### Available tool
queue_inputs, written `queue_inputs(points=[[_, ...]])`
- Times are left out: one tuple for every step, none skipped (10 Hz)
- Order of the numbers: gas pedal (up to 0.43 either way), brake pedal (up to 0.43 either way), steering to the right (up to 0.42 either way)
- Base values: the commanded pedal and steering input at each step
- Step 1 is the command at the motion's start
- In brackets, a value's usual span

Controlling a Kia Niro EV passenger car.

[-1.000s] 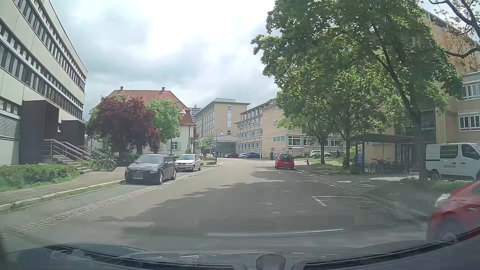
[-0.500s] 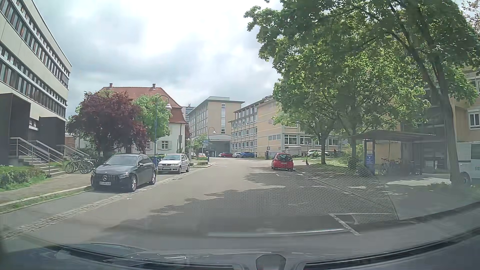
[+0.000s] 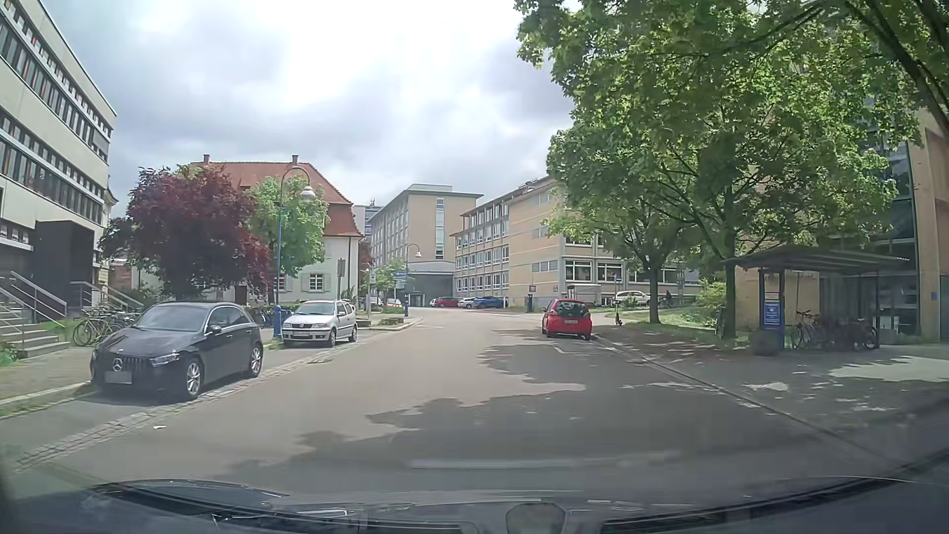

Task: Follow the waypoints while adhering to traffic rules and regulations

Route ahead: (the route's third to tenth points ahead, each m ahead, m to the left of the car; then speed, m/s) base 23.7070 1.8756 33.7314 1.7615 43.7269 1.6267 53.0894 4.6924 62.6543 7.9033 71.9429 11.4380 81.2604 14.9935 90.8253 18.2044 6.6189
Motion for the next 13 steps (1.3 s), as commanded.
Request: queue_inputs(points=[[0.169, 0.000, 0.002], [0.169, 0.000, 0.002], [0.169, 0.000, 0.003], [0.169, 0.000, 0.003], [0.169, 0.000, 0.002], [0.169, 0.000, 0.002], [0.169, 0.000, 0.002], [0.150, 0.000, 0.002], [0.130, 0.000, 0.002], [0.130, 0.000, 0.001], [0.130, 0.000, 0.001], [0.130, 0.000, 0.001], [0.130, 0.000, 0.001]])
